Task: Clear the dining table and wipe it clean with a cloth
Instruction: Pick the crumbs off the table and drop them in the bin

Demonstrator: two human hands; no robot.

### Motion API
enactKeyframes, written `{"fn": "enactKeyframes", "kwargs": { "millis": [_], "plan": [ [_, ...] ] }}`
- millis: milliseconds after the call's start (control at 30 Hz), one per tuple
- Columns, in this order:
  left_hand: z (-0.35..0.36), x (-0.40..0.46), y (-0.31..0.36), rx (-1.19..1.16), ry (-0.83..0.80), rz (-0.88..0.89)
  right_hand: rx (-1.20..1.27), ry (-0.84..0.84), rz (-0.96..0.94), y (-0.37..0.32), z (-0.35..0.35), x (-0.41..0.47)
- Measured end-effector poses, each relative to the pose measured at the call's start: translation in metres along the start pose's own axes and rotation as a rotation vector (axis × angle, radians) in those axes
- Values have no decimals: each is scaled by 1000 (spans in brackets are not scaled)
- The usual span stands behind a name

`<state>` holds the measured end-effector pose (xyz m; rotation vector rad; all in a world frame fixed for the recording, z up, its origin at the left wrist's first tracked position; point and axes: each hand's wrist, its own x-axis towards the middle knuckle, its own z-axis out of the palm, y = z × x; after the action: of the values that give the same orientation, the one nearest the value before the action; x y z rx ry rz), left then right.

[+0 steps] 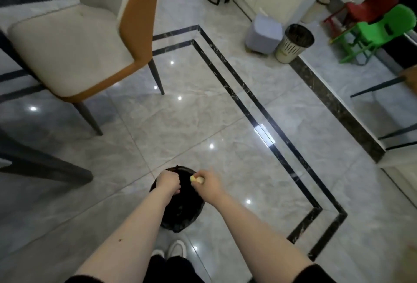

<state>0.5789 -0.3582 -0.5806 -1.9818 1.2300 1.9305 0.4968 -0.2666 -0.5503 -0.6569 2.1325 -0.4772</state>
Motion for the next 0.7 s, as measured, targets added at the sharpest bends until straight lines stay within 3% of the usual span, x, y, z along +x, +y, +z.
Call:
{"fn": "enactKeyframes", "kwargs": {
  "millis": [200, 467, 700],
  "plan": [
    [15, 25, -48, -133, 16, -156, 111, 12, 108, 38, 42, 4],
    [10, 33, -73, -177, 66, -145, 69, -56, 125, 52, 65, 5],
    [3, 19, -61, -155, -25, -98, 73, -44, 135, 45, 63, -4]
  ]
}}
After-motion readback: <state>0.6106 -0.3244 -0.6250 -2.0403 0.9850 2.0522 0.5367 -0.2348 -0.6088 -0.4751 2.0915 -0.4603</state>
